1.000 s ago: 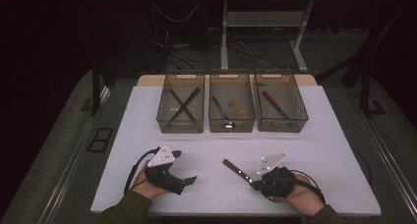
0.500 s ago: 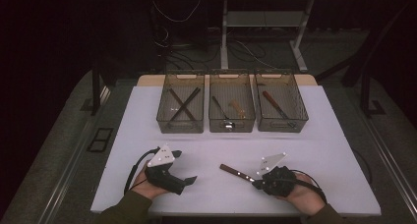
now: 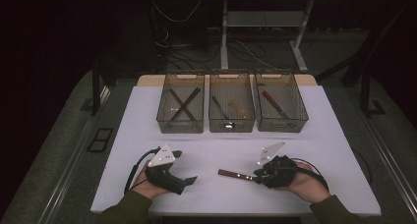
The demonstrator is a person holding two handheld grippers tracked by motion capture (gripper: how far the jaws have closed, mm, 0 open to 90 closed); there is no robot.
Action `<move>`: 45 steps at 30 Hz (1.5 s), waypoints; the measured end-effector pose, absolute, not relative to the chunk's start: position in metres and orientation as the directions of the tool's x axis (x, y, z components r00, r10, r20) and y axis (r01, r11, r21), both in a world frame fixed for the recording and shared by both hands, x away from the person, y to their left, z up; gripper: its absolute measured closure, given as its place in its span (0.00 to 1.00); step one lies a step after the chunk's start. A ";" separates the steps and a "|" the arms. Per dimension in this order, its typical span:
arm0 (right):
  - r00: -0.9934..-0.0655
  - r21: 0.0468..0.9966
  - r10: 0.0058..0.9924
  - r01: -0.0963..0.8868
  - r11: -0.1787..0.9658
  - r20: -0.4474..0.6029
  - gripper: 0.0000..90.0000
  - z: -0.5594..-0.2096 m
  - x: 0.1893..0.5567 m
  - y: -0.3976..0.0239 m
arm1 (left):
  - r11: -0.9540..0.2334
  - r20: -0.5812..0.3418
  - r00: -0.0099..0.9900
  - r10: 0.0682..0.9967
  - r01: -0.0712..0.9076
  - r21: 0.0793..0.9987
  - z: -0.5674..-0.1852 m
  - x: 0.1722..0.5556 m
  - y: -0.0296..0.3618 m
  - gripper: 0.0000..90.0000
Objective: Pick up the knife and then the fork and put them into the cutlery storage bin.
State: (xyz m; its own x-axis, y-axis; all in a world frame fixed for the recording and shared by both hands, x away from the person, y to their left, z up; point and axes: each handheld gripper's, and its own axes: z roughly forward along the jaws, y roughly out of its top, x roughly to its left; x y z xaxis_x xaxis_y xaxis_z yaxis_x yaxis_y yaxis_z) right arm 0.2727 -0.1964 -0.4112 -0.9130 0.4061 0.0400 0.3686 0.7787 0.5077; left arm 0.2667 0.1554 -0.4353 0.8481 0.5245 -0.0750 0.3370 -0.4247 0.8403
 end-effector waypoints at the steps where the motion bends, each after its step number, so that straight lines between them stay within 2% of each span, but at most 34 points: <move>1: -0.918 0.486 0.395 0.355 0.798 0.022 0.73 -0.411 0.277 -0.194 | -0.424 -0.075 0.848 0.524 0.336 0.841 -0.435 0.267 0.155 0.00; 8: -0.941 0.363 0.337 0.329 0.872 0.043 0.71 -0.410 0.294 -0.165 | -0.427 -0.076 0.851 0.520 0.337 0.839 -0.436 0.267 0.155 0.00; 16: -0.959 0.234 0.283 0.280 0.931 0.020 0.77 -0.417 0.299 -0.139 | -0.428 -0.077 0.852 0.518 0.336 0.839 -0.436 0.267 0.155 0.00; 25: -0.971 0.139 0.237 0.229 0.963 -0.044 0.86 -0.418 0.296 -0.124 | -0.432 -0.073 0.853 0.516 0.333 0.838 -0.436 0.267 0.154 0.00; 33: -0.965 0.167 0.264 0.258 0.952 -0.012 0.86 -0.417 0.299 -0.130 | -0.429 -0.075 0.854 0.515 0.333 0.840 -0.436 0.267 0.154 0.00; 45: -0.919 0.301 0.391 0.388 0.871 0.053 0.86 -0.405 0.309 -0.156 | -0.424 -0.079 0.854 0.515 0.333 0.842 -0.435 0.266 0.155 0.00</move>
